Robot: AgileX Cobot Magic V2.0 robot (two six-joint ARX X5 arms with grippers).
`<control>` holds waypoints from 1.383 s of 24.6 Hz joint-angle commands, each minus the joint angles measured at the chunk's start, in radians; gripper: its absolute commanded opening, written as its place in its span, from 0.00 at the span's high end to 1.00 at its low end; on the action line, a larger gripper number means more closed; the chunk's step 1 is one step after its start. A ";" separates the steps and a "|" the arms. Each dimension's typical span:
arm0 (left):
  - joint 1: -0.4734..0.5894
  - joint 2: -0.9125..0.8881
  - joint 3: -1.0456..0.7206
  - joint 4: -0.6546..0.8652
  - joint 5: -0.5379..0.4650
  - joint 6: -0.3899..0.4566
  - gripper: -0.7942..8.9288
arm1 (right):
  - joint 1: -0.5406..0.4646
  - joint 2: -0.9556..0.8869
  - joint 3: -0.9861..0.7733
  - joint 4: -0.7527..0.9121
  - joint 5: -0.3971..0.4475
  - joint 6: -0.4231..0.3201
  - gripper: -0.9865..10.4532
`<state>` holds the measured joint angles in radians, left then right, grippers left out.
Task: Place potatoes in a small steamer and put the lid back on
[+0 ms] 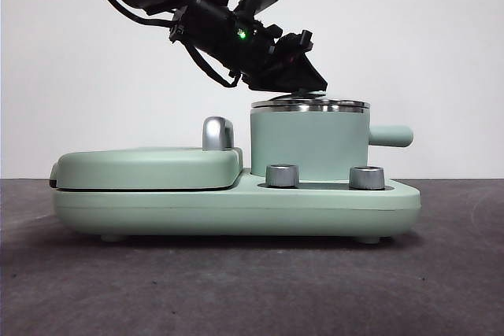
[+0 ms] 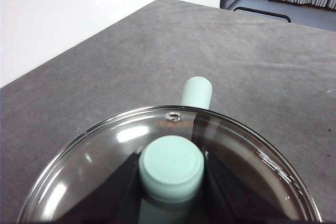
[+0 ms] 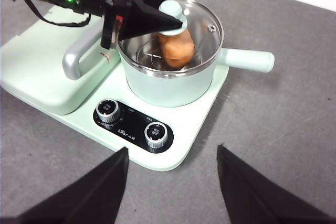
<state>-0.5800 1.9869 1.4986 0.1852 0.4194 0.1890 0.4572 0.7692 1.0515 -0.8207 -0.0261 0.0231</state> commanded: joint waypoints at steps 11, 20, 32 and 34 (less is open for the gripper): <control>-0.011 0.022 0.031 0.032 0.008 -0.019 0.55 | 0.005 -0.006 0.011 0.020 -0.002 -0.005 0.68; 0.010 -0.215 0.032 -0.173 0.028 -0.074 0.53 | 0.005 -0.006 0.011 0.021 -0.003 -0.009 0.68; 0.206 -0.860 -0.299 -0.608 0.052 -0.068 0.54 | 0.005 -0.006 0.011 0.019 -0.011 -0.035 0.68; 0.246 -0.982 -0.400 -0.610 0.050 -0.101 0.54 | 0.005 -0.006 0.011 0.017 -0.031 -0.035 0.68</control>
<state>-0.3374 1.0443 1.1294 -0.4252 0.4679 0.1207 0.4572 0.7589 1.0515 -0.8108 -0.0494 -0.0036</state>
